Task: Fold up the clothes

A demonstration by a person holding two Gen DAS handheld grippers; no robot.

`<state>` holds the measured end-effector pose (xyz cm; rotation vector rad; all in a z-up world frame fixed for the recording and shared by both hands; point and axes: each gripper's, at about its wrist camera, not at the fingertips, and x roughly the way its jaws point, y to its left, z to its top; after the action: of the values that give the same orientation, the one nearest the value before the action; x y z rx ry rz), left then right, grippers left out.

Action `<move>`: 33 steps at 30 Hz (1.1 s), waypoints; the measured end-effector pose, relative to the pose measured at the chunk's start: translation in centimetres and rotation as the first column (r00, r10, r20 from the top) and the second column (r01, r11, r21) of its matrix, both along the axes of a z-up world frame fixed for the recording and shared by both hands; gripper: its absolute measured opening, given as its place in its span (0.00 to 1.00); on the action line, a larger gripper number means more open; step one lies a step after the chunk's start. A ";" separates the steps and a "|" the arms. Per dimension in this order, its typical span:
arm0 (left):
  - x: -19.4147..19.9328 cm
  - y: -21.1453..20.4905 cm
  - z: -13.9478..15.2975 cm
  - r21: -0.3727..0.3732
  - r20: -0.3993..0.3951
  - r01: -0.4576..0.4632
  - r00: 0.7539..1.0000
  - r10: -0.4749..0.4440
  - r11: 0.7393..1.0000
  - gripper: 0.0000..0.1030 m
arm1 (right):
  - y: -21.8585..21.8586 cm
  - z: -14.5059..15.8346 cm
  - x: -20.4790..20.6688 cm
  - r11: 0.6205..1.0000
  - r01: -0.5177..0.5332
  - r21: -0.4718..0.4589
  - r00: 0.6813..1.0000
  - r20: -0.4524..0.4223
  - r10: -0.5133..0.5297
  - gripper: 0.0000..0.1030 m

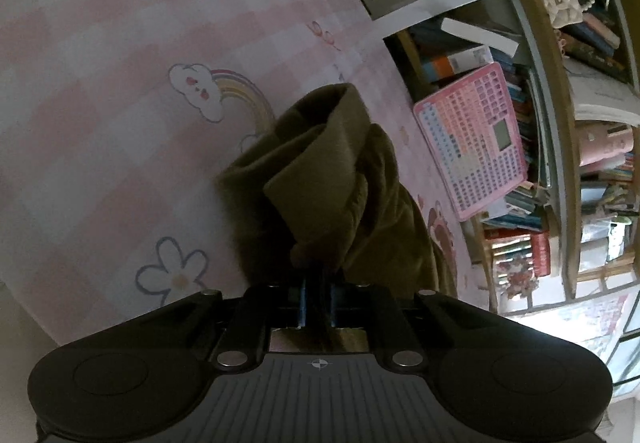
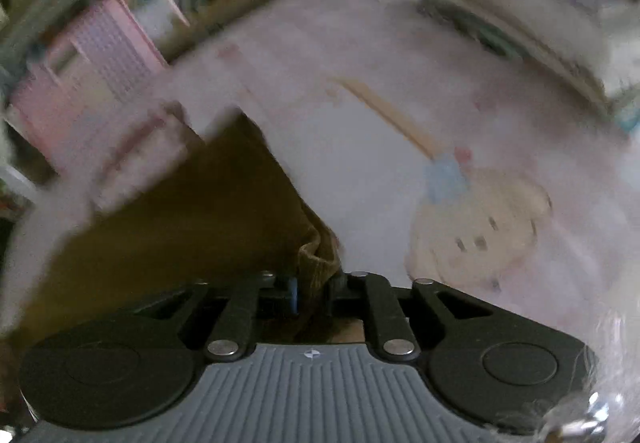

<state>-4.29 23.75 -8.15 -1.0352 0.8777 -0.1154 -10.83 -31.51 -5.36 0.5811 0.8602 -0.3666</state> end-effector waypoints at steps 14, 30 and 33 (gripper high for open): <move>-1.3 -4.7 7.1 0.411 0.267 0.053 0.947 -0.176 0.910 0.04 | 7.9 2.7 -0.2 0.940 -0.217 -0.264 0.967 0.077 0.244 0.36; -2.8 1.5 0.9 0.084 -0.021 -0.075 0.997 0.077 0.994 0.60 | 8.3 0.7 -2.1 0.946 -0.163 -0.279 0.986 -0.014 0.166 0.63; -2.2 1.5 0.9 0.052 -0.020 -0.074 0.997 0.075 0.996 0.66 | 7.2 0.5 -2.4 0.949 -0.125 -0.289 0.992 -0.034 0.120 0.65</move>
<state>-6.51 25.28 -7.24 -1.0220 0.8571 -0.0184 -13.21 -24.35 -4.86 0.2507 0.8349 -0.3763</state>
